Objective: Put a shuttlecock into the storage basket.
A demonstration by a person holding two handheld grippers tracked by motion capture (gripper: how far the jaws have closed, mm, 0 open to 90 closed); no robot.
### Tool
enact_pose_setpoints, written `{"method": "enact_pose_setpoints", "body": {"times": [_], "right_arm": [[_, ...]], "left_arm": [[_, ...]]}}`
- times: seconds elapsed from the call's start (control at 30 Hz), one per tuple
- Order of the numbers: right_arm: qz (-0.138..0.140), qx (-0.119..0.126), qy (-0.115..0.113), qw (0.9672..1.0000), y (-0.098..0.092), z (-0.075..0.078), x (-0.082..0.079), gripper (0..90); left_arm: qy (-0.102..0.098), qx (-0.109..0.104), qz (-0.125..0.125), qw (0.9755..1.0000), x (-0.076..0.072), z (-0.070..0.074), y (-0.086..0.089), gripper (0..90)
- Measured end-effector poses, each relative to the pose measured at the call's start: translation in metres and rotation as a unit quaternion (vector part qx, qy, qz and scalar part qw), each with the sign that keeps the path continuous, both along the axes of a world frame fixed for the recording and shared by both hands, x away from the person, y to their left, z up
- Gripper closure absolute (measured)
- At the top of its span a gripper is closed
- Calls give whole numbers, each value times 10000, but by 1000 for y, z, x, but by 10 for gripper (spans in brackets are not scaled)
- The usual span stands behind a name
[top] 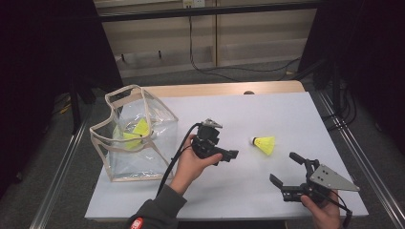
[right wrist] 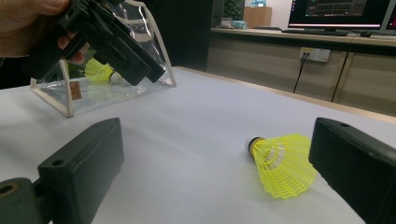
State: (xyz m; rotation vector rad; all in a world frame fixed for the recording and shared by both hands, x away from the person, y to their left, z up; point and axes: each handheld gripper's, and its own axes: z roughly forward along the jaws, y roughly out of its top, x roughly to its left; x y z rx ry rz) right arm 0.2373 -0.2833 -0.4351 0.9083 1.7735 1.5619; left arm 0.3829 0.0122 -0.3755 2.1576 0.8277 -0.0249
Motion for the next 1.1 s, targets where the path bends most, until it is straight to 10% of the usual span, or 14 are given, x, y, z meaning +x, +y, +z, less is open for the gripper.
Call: {"method": "enact_pose_setpoints", "body": {"times": [1.1], "right_arm": [[-11,-13,-2,10000,-1,0,0,31]], "left_arm": [[-416,-344,-483,9974,9,-27,-24,63]]}}
